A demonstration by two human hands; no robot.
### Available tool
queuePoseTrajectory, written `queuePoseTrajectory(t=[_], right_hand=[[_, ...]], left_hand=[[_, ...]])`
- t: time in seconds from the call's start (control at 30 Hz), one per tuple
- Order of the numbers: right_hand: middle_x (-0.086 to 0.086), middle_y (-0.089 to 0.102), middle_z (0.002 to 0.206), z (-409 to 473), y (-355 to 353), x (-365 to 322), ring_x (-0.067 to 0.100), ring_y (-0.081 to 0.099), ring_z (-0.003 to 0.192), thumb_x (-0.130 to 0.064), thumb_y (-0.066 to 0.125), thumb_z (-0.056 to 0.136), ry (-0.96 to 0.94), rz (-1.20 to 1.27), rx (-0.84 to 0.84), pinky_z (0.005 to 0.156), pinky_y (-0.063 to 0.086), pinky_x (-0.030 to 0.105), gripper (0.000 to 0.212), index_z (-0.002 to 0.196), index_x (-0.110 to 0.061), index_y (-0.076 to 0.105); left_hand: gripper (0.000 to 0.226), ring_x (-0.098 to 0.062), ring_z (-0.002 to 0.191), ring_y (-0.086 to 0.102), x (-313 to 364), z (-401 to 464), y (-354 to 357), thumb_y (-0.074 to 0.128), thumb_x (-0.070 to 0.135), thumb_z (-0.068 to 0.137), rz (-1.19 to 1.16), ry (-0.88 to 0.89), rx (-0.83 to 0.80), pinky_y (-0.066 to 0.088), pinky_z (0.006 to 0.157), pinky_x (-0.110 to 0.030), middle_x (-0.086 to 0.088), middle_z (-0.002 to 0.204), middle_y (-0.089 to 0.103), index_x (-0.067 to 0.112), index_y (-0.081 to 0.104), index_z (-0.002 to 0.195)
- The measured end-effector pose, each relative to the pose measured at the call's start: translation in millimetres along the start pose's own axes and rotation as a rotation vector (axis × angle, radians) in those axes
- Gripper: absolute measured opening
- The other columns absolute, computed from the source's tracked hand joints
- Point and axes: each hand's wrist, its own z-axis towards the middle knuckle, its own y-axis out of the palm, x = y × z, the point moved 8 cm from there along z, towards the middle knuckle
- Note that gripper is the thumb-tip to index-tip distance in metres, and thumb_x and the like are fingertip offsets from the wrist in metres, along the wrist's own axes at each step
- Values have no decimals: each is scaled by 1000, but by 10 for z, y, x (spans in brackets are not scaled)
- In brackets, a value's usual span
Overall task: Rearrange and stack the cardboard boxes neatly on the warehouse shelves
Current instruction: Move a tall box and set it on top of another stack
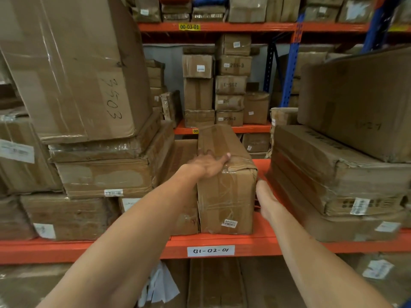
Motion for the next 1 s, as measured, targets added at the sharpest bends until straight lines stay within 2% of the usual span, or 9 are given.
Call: queuePoseTrajectory(t=[0.13, 0.23, 0.4, 0.57, 0.67, 0.73, 0.87, 0.93, 1.0], right_hand=[[6, 66, 140, -40, -12, -467, 31, 59, 131, -69, 44, 97, -83, -40, 33, 109, 44, 42, 69, 139, -20, 67], [9, 59, 150, -93, 122, -790, 30, 55, 137, -69, 39, 102, -165, -176, 40, 101, 43, 38, 71, 149, -19, 58], [13, 47, 162, -306, 402, -1432, 38, 42, 149, -71, 36, 102, -373, -494, 118, 116, 35, 46, 77, 156, -19, 48], [9, 40, 168, -662, 1063, -2206, 36, 36, 153, -76, 44, 97, -557, -415, 18, 122, 29, 51, 85, 161, -21, 40], [6, 43, 166, -938, 1595, -2498, 32, 40, 150, -80, 45, 93, -622, -313, -140, 122, 30, 50, 83, 158, -28, 45], [2, 39, 168, -1146, 1968, -2582, 28, 35, 153, -80, 45, 92, -656, -295, -267, 118, 28, 47, 81, 159, -33, 44], [-2, 21, 176, -1558, 2664, -2520, 27, 20, 160, -96, 55, 70, -635, -296, -515, 126, 18, 58, 121, 168, -32, 22], [2, 15, 177, -1704, 2883, -2492, 32, 18, 160, -101, 61, 57, -640, -304, -517, 125, 17, 67, 140, 169, -34, 9], [4, 18, 177, -1817, 3052, -2504, 35, 21, 159, -99, 65, 55, -652, -304, -506, 124, 20, 68, 142, 168, -38, 4]], left_hand=[[90, -35, 150, 33, -191, -6, -93, 29, 81, 94, -127, -4, -52, 27, 122, -52, -10, 165, 34, 23, 26, 163], [85, -35, 154, 26, -328, -85, -104, 20, 77, 98, -159, -24, -79, 22, 124, -50, -10, 169, 28, 22, 23, 164], [81, -34, 150, 33, -462, -251, -504, 31, 70, 102, -117, 17, 2, 31, 116, -43, -13, 165, 34, 13, 32, 159], [38, -19, 105, 68, -368, -657, -1594, 63, 48, 98, -81, 217, 208, 50, 86, -33, 3, 112, 73, 18, 71, 121], [25, -13, 74, 76, -460, -1119, -2463, 65, 38, 100, -397, 361, 467, 63, 69, -32, 1, 81, 79, 15, 75, 98], [23, -8, 65, 73, -710, -1548, -3110, 63, 32, 102, -587, 457, 836, 62, 63, -25, -1, 74, 77, 13, 74, 94], [31, -4, 85, 61, -1694, -2253, -3812, 56, 46, 93, -622, 96, 1608, 53, 84, -28, 9, 96, 67, 21, 68, 108], [62, -17, 113, 60, -2178, -2066, -3811, 58, 61, 89, -715, -49, 1446, 49, 103, -38, -2, 125, 63, 17, 58, 132], [90, -27, 129, 57, -2483, -1677, -3518, 58, 79, 82, -854, -44, 1067, 45, 111, -50, -8, 143, 58, 19, 48, 149]])
